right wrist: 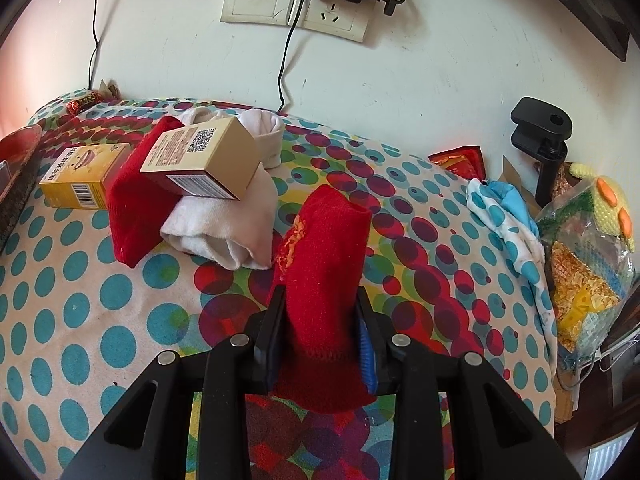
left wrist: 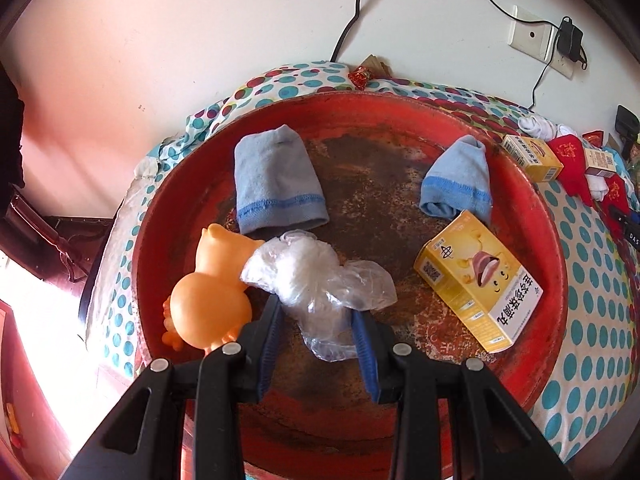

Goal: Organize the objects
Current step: 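Carry the plastic bag into the red tray and open the left tool, then carry the red sock into the red tray and open the right tool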

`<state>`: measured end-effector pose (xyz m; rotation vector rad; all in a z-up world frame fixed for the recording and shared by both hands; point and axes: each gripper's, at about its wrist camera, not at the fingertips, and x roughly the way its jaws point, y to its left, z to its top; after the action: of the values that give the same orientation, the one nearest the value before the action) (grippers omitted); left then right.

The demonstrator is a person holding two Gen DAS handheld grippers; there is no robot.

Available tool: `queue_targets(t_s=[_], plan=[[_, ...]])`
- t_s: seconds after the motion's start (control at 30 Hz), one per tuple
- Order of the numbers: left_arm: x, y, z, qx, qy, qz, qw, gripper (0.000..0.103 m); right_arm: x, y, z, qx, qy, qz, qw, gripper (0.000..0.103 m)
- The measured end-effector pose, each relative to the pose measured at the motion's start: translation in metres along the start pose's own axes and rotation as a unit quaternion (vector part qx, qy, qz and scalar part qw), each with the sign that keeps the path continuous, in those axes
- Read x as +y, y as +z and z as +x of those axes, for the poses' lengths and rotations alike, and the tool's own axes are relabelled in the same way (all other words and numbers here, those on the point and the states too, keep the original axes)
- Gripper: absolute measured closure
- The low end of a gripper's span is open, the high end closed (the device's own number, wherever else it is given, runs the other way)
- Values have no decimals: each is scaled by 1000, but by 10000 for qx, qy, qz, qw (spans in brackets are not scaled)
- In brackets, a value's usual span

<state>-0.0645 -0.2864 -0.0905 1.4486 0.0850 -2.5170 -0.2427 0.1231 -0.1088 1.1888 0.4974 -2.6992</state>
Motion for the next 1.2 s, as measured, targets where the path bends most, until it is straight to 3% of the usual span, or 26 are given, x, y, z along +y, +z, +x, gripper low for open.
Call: queue_targets(t_s=[0.27,0.33,0.5,0.63,0.87,1.03,1.2], plan=[[0,-8,-1,-85,32,371,9993,64,6,0,0,3,-154,-134,9998,73],[0,-10,-1,-33,81,416,9991,54,7,0,0,0,-211,-182,9996,73],[-3,-17,-9,-69,-18,604,9982,46,13,1,-1,-6,-413,-310,9987,73],[-3,-16,-25,-260,-66,712,9971,43,14,7,-13,-20,-454,-27,9990,74],[19,-10,-41,-378,-208,262,9987,41,28,20,-64,-408,87,576,9975,74],[37,-7,-51,-435,-212,-55,9988,41,80,42,-99,-728,752,219,9943,74],[55,-7,-56,-427,-132,-263,9987,41,154,60,-115,-753,1503,-342,9852,74]])
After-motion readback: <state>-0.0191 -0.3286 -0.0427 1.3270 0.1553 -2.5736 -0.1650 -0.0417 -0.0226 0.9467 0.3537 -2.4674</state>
